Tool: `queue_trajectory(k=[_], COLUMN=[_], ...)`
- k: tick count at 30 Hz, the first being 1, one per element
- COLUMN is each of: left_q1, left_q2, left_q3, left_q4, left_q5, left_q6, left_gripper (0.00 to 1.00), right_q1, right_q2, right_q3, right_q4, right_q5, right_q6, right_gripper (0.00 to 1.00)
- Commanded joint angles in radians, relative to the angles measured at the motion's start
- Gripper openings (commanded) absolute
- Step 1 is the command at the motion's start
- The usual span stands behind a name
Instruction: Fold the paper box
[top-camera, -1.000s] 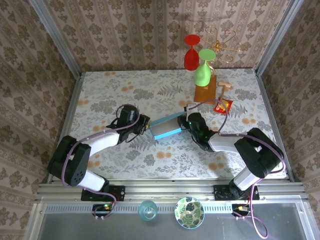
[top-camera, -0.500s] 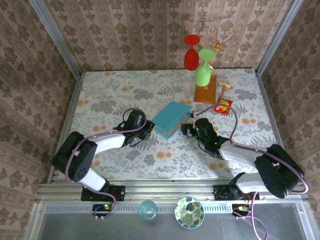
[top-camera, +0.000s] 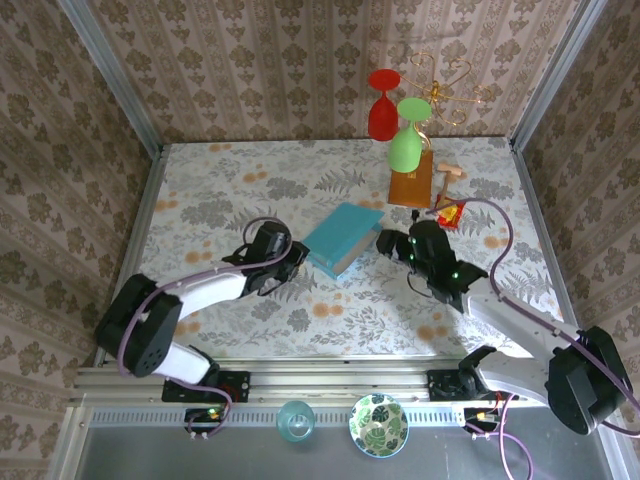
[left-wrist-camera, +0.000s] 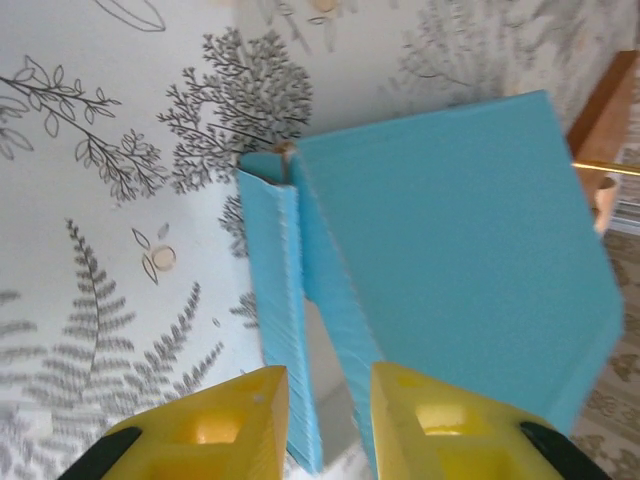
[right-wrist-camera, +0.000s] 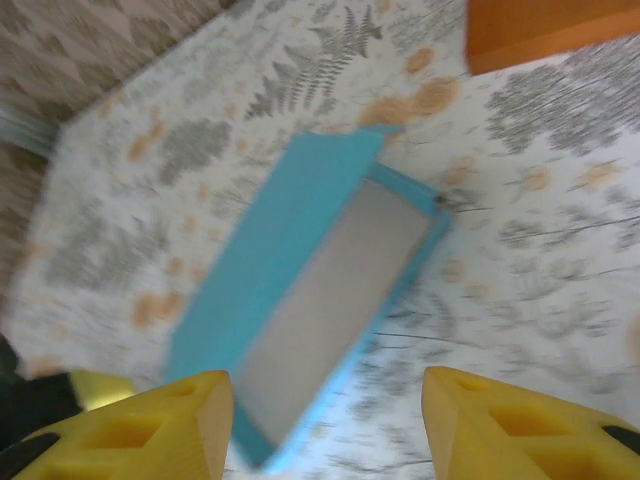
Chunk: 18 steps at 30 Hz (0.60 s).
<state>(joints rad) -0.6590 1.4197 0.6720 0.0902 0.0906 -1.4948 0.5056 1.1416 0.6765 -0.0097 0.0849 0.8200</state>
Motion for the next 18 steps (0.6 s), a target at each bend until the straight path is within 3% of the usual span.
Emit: queue_trajectory(k=[1, 5, 10, 18], left_q1=[0.023, 0.087, 0.142, 0.154], left_q2=[-0.052, -0.037, 0.041, 0.182], left_q3=[0.008, 0.043, 0.148, 0.385], left_q4=[-0.104, -0.125, -0.165, -0.475], left_q5=[-0.001, 0.05, 0.117, 0.144], left_q6=[0.022, 0.057, 0.126, 0.324], left_gripper=[0.31, 0.34, 0.38, 0.43], right_q1=[0.001, 0.001, -0.024, -0.065], right_q2=[0.11, 0.276, 0.383, 0.489], right_q3=[0.112, 0.223, 0.311, 0.353], right_q4=[-0.058, -0.035, -0.132, -0.228], right_q5=[-0.155, -0.229, -0.24, -0.275], right_q6=[0.31, 0.462, 0.467, 0.479], right_gripper=[0.54, 0.53, 0.52, 0.51])
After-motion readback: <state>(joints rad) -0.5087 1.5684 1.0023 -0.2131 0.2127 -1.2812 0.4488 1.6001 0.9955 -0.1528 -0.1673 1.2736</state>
